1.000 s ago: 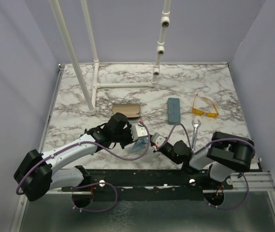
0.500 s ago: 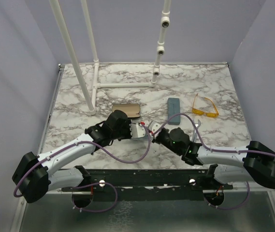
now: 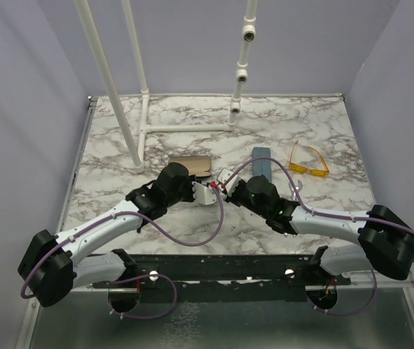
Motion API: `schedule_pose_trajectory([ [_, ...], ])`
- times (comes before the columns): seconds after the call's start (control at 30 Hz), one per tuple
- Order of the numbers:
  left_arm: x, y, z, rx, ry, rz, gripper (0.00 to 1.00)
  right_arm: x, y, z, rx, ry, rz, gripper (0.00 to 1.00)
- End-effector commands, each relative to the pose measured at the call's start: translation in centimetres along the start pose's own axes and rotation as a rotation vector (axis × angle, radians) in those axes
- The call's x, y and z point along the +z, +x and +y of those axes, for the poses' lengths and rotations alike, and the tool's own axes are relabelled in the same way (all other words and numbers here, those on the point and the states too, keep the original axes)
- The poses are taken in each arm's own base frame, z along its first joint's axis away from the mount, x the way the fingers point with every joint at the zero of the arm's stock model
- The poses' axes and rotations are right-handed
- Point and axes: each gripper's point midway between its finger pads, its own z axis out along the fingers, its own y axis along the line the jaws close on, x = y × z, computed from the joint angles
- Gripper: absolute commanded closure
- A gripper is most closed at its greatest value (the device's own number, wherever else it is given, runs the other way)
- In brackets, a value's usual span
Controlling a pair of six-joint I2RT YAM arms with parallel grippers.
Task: Organize the sunglasses
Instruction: Fold the glasses cleaning cloth at the center of the board.
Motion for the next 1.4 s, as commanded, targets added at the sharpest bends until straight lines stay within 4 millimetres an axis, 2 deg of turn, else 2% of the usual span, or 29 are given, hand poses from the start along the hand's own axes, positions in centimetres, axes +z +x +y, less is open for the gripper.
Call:
schedule_pose_trajectory([
  [0.0, 0.0, -1.0, -0.4, 0.135, 0.004, -0.025, 1.00, 0.0, 0.4, 2.3, -0.085, -0.133, 0.035, 0.99],
  [0.13, -0.6, 0.0, -4.8, 0.139, 0.160, 0.005, 1.00, -0.5, 1.7, 5.2, -0.067, -0.253, 0.063, 1.00],
  [0.27, -1.8, 0.2, -9.0, 0.081, 0.324, 0.005, 1.00, -1.3, 1.6, 8.3, -0.004, -0.371, 0.045, 1.00],
  [0.43, -3.4, -0.1, -12.6, 0.043, 0.491, -0.023, 1.00, -2.2, 1.6, 10.9, 0.035, -0.469, 0.033, 1.00],
  [0.53, -3.8, -0.2, -13.6, 0.031, 0.539, -0.030, 1.00, -2.7, 1.8, 11.9, 0.056, -0.512, 0.047, 1.00],
  [0.77, -4.8, -0.3, -16.2, -0.027, 0.643, -0.037, 1.00, -5.0, 2.1, 16.3, 0.127, -0.663, 0.094, 1.00],
  [0.9, -5.4, -0.2, -17.5, -0.056, 0.691, -0.029, 1.00, -5.8, 2.1, 17.9, 0.168, -0.738, 0.125, 0.99],
  [1.03, -5.7, 0.6, -18.1, -0.068, 0.704, 0.006, 1.00, -5.9, 2.1, 18.3, 0.193, -0.760, 0.148, 0.99],
  [1.23, -5.0, 2.4, -18.5, -0.116, 0.658, 0.088, 1.00, -4.5, 1.7, 17.7, 0.212, -0.704, 0.174, 1.00],
  [1.37, -4.3, 2.9, -17.9, -0.138, 0.604, 0.113, 1.00, -3.7, 2.6, 18.0, 0.231, -0.709, 0.234, 0.99],
])
